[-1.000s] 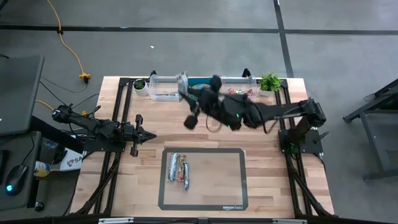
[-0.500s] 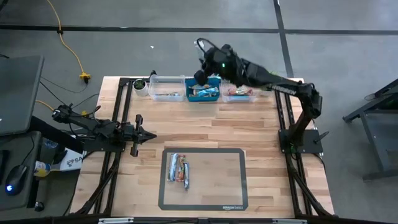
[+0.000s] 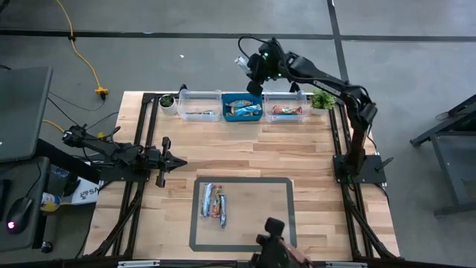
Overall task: Pick and place Granola Bars by type
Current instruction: Put the yellow granola bar into the blue bin, then put the red granola bar into the right transparent bin
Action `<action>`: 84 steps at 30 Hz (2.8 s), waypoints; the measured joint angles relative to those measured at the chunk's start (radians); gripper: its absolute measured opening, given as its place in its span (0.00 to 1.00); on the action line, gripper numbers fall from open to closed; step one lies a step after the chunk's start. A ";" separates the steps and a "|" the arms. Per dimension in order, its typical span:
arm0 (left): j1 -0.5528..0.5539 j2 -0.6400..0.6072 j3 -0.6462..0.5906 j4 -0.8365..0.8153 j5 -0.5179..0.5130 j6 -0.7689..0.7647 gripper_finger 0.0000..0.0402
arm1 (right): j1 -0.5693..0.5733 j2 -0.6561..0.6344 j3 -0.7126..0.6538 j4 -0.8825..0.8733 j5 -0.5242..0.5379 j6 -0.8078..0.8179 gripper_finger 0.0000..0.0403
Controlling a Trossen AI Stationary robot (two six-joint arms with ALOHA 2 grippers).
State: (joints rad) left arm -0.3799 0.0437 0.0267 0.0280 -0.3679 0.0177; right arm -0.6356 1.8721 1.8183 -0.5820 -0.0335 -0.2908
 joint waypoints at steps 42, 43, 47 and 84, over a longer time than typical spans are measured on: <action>0.000 0.000 0.000 0.000 0.000 0.000 0.00 | 0.074 0.290 0.000 -0.062 0.027 -0.653 0.15; 0.000 0.000 0.000 0.000 0.000 0.000 0.00 | 0.073 0.290 0.000 -0.061 0.027 -0.653 0.15; 0.000 0.000 0.000 0.000 0.000 0.000 0.00 | 0.072 0.290 0.000 -0.065 0.025 -0.653 0.15; 0.000 0.000 0.000 0.000 0.000 0.000 0.00 | 0.171 0.097 0.000 -0.069 -0.078 -0.033 0.46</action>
State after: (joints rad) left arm -0.3799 0.0435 0.0265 0.0280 -0.3679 0.0177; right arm -0.4644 1.9692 1.8183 -0.6510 -0.1110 -0.3233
